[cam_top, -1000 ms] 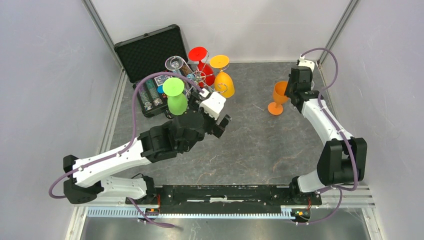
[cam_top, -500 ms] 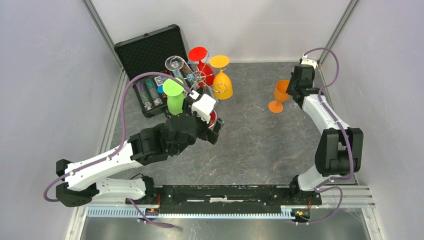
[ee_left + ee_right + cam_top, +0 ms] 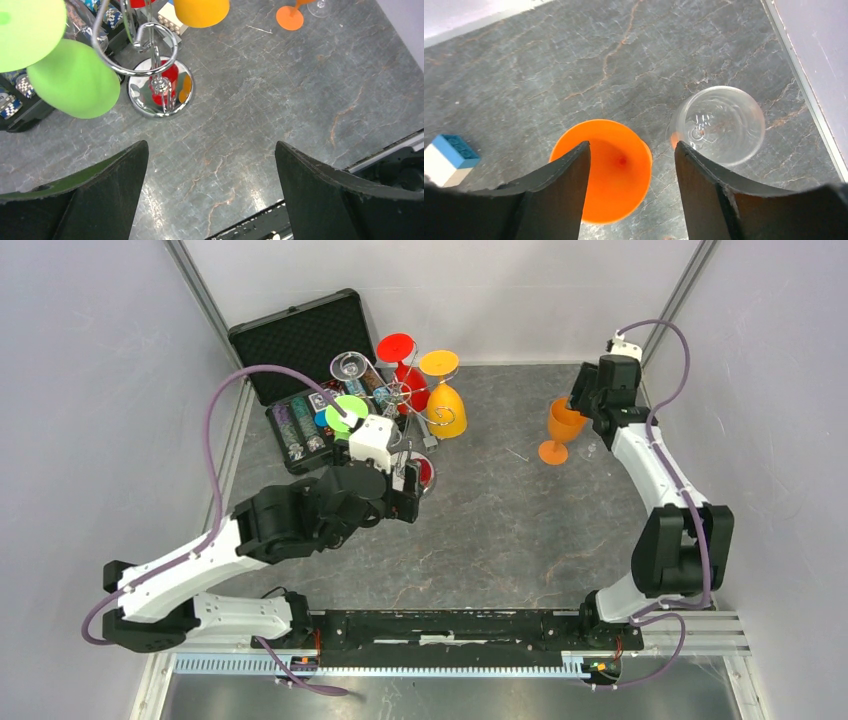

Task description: Take the wine glass off the wine glass rack

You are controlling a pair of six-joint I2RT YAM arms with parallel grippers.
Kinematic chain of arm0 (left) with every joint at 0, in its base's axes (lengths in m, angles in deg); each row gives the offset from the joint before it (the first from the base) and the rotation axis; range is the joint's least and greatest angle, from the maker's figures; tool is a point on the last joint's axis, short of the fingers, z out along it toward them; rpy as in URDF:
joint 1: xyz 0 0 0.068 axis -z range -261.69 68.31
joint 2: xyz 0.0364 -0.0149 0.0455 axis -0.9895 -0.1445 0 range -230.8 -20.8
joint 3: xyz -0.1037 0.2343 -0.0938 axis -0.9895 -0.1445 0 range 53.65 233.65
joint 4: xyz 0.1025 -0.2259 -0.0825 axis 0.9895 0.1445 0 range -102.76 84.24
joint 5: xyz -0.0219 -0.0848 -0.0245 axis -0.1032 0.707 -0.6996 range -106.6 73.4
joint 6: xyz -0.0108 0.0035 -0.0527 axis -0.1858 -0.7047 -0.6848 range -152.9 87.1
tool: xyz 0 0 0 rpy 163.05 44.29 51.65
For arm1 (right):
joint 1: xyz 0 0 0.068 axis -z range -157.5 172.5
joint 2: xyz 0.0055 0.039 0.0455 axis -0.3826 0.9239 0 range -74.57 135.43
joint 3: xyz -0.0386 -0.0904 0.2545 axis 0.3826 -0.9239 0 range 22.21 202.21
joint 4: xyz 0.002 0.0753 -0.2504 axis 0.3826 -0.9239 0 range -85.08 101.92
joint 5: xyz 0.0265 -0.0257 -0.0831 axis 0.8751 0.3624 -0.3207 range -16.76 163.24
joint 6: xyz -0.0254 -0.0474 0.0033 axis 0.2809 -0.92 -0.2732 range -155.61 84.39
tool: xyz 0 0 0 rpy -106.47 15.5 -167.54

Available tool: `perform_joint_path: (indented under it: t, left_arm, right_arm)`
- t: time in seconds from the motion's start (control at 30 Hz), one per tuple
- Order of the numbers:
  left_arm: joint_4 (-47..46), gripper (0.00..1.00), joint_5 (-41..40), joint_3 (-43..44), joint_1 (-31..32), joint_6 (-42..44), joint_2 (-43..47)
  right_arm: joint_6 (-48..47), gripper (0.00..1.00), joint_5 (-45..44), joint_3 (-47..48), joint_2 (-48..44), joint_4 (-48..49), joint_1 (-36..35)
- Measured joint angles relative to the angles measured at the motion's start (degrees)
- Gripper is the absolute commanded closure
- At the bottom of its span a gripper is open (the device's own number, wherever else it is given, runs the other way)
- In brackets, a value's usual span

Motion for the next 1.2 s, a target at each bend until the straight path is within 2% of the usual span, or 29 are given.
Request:
perform_joint_path:
  t: [0.13,0.33,0.4,0.5,0.63,0.7,0.8,0.93,1.07,1.2]
  left_arm:
    - [3.7,0.00,1.2,2.8,0.0,-1.3,1.8]
    - [-1.2,0.00,3.5,-5.2,0.0,1.5,13.5]
    - [-2.0,0.00,3.1,-5.4,0.0,1.6,15.8]
    - [-3.0,0.00,2.1,-1.7,-0.1,2.0,15.0]
    - [-4.0,0.00,3.3,6.7,-2.8,3.3,7.4]
    - [-4.9,0.00,7.5,10.3,-7.9,3.8,2.8]
    - [-5.4,0.00,17.4,15.1,-20.5,4.1,-4.1]
    - [-5.1,0.00,26.4,22.3,-33.9,4.2,-11.1]
    - [-5.4,0.00,32.2,23.2,-42.3,4.1,-10.1]
    - [-6.2,0.00,37.9,18.1,-51.5,3.3,-5.4]
  right_arm:
    - [0.3,0.31,2.6,-0.2,-5.3,-0.8,0.2]
    - [2.5,0.31,9.3,-6.3,-19.6,0.3,0.2]
    - [3.4,0.31,11.8,-9.5,-24.3,0.6,0.2]
    - [4.7,0.31,15.5,-14.8,-31.2,0.3,0.2]
    - [6.2,0.30,19.6,-19.5,-37.8,-0.8,0.2]
    - [6.5,0.30,20.9,-20.4,-40.0,-1.6,0.2]
    - [6.6,0.29,22.3,-20.5,-42.4,-2.8,0.2]
    - [6.6,0.30,23.4,-20.5,-44.1,-3.9,0.2]
    - [6.7,0.30,25.3,-20.6,-44.2,-4.4,0.2]
    - [6.8,0.30,27.8,-21.4,-44.3,-4.0,0.2]
